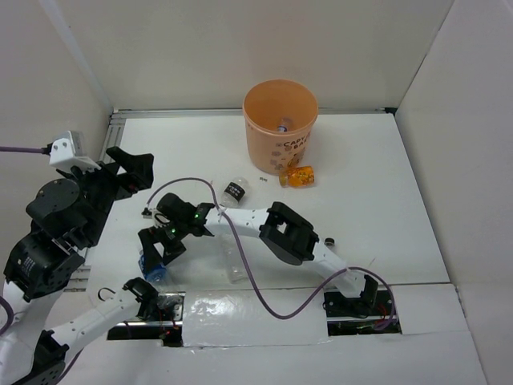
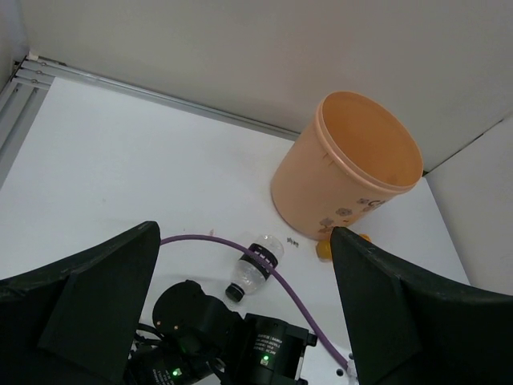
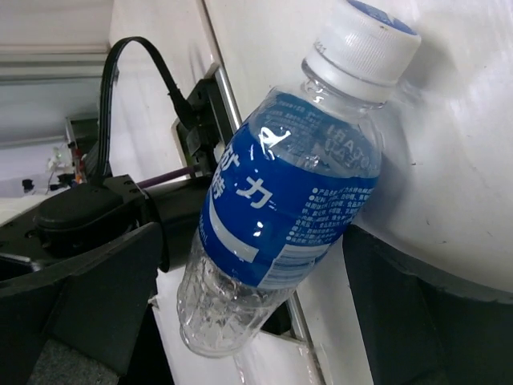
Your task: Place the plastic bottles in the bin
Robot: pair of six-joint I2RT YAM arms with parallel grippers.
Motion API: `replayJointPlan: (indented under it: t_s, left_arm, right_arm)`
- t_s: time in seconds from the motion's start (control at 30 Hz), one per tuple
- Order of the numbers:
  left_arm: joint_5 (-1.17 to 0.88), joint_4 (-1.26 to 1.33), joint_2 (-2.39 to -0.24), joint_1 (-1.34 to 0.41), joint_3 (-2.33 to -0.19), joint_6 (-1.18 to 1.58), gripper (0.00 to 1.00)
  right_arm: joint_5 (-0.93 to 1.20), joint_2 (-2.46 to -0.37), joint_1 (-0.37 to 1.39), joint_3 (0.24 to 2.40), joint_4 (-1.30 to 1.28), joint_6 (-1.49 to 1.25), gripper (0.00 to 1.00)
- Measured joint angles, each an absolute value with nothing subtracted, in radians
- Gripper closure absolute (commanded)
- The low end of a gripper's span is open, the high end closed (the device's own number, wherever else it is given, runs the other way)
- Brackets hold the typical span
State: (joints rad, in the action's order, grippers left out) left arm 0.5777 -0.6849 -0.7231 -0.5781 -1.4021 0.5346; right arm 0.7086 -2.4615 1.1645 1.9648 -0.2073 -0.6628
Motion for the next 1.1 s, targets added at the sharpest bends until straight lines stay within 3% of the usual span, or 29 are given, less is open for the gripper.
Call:
replayJointPlan:
  t_s: [0.23,0.37,0.4,0.57,0.87,1.1]
  left_arm:
    - [0.569,-0.696,-0.689,-0.578,-1.381,0.558,0.0]
    - [0.566,-0.708,-0.678,-0.578,-1.377,0.559,0.0]
    - [0.566,-0.709,-0.675,-0.578,-1.374,0.561,0.0]
    - [0.558,-0.72,-0.648,-0.578,-1.362,0.58,0.0]
    - [0.453,-0.703,-0.577,-0.578,-1.296,0.583,0.0]
    - [0.278,-0.619,-0.544,-0.578,-1.212,0.583,0.0]
  right_arm:
    - [0.662,-2.486,1.2,1.986,-0.21,-0.664,0.03]
    - [0.623,-2.496,1.229,1.997,-0.211,-0.649,0.26]
    - [0.615,-2.497,1.234,1.996,-0.212,-0.645,0.39]
    - [0.616,-2.497,1.229,1.989,-0.205,-0.626,0.67]
    - [0.646,-2.471,1.054,2.023,-0.24,-0.469,0.72]
    - [0.693,-2.435,0.833,2.293,-0.239,-0.341,0.75]
